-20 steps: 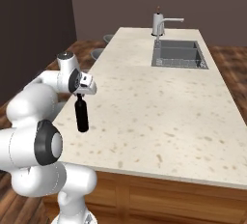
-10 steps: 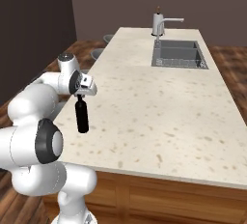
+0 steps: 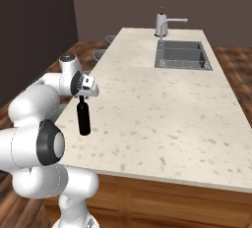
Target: Move the drinks to the dining counter.
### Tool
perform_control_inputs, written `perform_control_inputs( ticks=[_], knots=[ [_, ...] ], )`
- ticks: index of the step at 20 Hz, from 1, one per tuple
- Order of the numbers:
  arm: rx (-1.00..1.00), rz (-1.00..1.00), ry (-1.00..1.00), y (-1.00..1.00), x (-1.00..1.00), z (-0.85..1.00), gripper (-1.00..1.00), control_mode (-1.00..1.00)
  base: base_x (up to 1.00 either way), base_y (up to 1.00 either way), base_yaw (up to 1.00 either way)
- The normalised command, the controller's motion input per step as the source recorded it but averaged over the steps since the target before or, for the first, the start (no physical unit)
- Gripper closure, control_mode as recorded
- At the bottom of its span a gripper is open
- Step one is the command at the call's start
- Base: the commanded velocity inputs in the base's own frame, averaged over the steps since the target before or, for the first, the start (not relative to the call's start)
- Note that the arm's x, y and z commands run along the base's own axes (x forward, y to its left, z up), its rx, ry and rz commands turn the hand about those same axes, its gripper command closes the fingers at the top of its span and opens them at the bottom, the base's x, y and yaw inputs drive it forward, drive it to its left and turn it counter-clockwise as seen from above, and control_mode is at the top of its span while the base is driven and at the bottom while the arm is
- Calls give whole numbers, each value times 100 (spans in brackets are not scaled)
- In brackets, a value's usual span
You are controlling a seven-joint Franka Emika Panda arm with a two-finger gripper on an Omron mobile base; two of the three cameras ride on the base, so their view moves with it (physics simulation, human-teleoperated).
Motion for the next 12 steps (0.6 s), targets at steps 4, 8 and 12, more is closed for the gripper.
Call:
perform_control_inputs(
  ticks=[4, 8, 12],
  knots=[
    [0, 0, 0, 0, 0, 0, -100, -100, 0, 0, 0],
    [0, 0, 0, 0, -4, 3, -100, -100, 0, 0, 0],
    [0, 0, -8, -6, -30, 36, -100, -100, 0, 0, 0]
  ],
)
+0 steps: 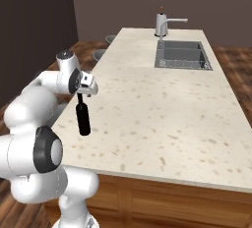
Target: Move the drinks to the dining counter.
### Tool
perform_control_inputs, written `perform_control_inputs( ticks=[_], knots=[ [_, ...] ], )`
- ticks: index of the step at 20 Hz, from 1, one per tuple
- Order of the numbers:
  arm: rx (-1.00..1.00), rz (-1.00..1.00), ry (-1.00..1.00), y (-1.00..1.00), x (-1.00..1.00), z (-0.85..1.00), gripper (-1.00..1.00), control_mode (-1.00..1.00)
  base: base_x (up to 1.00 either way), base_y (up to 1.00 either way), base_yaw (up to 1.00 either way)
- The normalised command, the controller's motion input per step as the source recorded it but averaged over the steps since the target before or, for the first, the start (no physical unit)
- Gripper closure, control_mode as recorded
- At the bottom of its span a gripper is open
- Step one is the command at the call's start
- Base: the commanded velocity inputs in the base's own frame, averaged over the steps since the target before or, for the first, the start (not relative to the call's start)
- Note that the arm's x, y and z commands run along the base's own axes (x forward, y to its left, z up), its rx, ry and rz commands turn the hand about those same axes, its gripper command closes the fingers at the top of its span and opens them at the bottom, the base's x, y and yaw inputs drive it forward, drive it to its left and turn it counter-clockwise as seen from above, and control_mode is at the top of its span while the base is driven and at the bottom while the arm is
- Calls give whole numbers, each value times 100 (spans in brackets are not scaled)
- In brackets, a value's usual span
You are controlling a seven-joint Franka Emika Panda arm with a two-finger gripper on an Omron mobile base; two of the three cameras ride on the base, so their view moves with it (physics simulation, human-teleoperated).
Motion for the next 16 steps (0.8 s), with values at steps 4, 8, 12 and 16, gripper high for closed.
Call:
perform_control_inputs(
  ticks=[4, 8, 12, 16],
  knots=[
    [0, 0, -16, -3, -46, 37, -100, -100, 0, 0, 0],
    [0, 0, -14, -14, -78, 40, -100, -100, 0, 0, 0],
    [0, 0, -11, -46, -98, 37, -100, -100, 0, 0, 0],
    [0, 0, -7, -58, -98, 24, -100, -100, 0, 0, 0]
  ],
)
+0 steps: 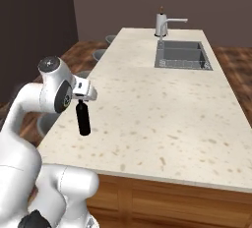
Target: Move the drinks to the dining counter.
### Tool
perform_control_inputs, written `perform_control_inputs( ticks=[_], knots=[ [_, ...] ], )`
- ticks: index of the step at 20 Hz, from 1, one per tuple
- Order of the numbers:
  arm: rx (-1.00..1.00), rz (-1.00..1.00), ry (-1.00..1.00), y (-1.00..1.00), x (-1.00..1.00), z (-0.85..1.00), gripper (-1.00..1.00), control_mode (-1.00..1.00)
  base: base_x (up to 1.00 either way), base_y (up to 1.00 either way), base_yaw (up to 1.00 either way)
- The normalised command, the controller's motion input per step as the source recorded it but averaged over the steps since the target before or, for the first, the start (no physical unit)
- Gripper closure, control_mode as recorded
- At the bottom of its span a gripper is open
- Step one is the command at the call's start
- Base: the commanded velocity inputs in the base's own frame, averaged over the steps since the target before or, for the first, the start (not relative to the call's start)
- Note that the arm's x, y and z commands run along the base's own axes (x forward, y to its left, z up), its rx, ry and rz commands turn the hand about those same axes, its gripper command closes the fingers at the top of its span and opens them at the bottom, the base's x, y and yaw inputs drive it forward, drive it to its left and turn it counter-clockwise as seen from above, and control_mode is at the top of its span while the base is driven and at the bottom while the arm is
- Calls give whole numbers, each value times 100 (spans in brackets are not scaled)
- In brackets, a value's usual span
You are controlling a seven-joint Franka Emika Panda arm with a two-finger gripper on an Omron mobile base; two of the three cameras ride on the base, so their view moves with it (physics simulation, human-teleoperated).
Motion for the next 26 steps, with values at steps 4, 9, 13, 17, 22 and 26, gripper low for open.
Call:
perform_control_inputs(
  ticks=[4, 9, 13, 17, 22, 26],
  knots=[
    [0, 0, -1, -43, -100, 9, -100, -100, 0, 0, 0],
    [0, -1, 10, -7, -93, 21, -100, -100, 0, 0, 0],
    [0, -4, 25, 0, -76, 29, -100, -100, 0, 0, 0],
    [0, -4, 24, 0, -53, 11, -100, -100, 0, 0, 0],
    [-1, -1, 16, 0, -20, 30, -100, -100, 0, 0, 0],
    [0, 0, 2, 0, 0, 17, -100, -100, 0, 0, 0]
  ],
)
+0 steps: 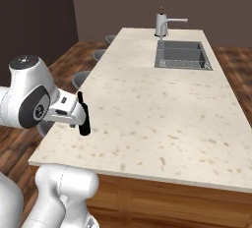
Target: Move the drinks to the dining counter.
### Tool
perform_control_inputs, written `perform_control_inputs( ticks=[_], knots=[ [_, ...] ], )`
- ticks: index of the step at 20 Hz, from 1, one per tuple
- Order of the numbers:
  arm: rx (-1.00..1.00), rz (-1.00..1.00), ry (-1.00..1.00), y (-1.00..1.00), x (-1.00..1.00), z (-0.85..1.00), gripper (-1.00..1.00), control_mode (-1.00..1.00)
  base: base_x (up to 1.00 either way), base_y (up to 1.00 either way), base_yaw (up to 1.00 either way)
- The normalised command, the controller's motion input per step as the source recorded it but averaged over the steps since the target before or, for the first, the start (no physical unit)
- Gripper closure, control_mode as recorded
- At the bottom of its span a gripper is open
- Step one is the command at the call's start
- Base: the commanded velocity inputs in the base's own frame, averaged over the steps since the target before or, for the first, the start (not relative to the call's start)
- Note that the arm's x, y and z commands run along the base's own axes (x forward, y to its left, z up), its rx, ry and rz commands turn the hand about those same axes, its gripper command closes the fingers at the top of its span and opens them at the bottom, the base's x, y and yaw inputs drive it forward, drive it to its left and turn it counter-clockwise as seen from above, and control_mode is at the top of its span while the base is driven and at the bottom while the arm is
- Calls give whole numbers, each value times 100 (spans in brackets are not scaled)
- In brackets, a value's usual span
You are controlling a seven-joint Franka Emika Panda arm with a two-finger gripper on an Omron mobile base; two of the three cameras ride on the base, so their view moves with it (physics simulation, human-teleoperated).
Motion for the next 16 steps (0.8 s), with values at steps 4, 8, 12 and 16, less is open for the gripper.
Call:
perform_control_inputs(
  ticks=[4, 8, 12, 16],
  knots=[
    [0, 1, 0, 0, 0, 7, -100, -100, 0, 0, 0],
    [0, 1, 0, 0, -1, 0, -100, -100, 0, 0, 0],
    [0, 0, 0, 0, -1, 0, -100, -100, 0, 0, 0],
    [0, 0, 0, 0, 0, 0, -100, 100, 0, 3, 0]
  ],
)
